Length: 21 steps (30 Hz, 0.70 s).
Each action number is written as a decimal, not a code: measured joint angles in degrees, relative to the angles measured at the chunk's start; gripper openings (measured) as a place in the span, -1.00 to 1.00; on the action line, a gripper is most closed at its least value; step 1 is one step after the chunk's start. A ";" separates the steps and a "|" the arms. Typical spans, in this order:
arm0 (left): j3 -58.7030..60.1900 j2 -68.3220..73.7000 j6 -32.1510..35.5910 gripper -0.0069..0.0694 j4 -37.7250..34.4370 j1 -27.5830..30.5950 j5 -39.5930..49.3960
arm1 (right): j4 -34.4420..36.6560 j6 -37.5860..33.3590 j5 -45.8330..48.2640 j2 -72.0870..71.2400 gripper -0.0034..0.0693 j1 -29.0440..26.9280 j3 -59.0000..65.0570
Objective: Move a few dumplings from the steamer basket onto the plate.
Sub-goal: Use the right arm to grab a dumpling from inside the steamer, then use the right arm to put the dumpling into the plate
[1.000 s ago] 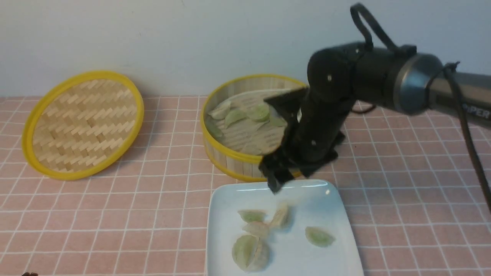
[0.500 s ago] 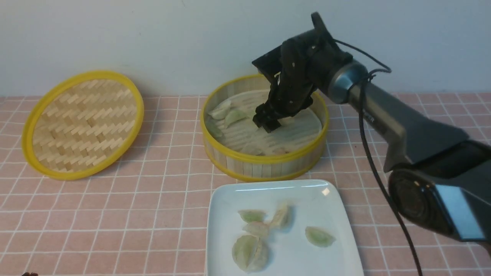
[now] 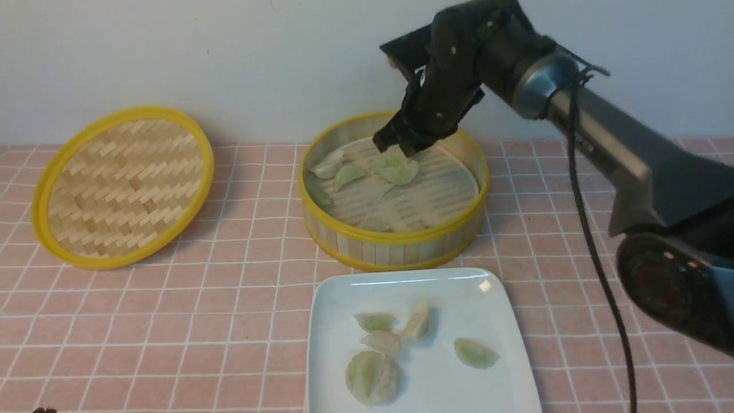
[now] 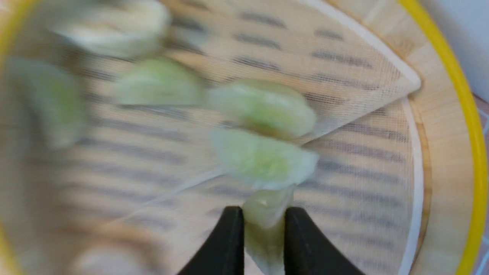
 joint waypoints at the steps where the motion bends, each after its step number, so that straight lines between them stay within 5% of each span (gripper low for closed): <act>1: 0.00 0.00 0.00 -0.83 0.00 0.00 0.00 | 1.42 0.00 -0.07 -3.20 -0.61 0.00 3.24; 12: 0.00 0.00 0.00 -0.83 0.00 0.00 0.00 | 14.22 1.42 -1.71 -35.08 -0.61 6.46 58.41; 19: 0.00 0.00 0.00 -0.83 0.00 0.00 0.00 | 14.66 2.30 -11.02 -33.94 -0.46 8.85 67.50; 21: 0.00 0.00 0.00 -0.83 0.00 0.00 0.00 | 13.99 2.45 -12.94 -33.24 -0.27 8.85 67.70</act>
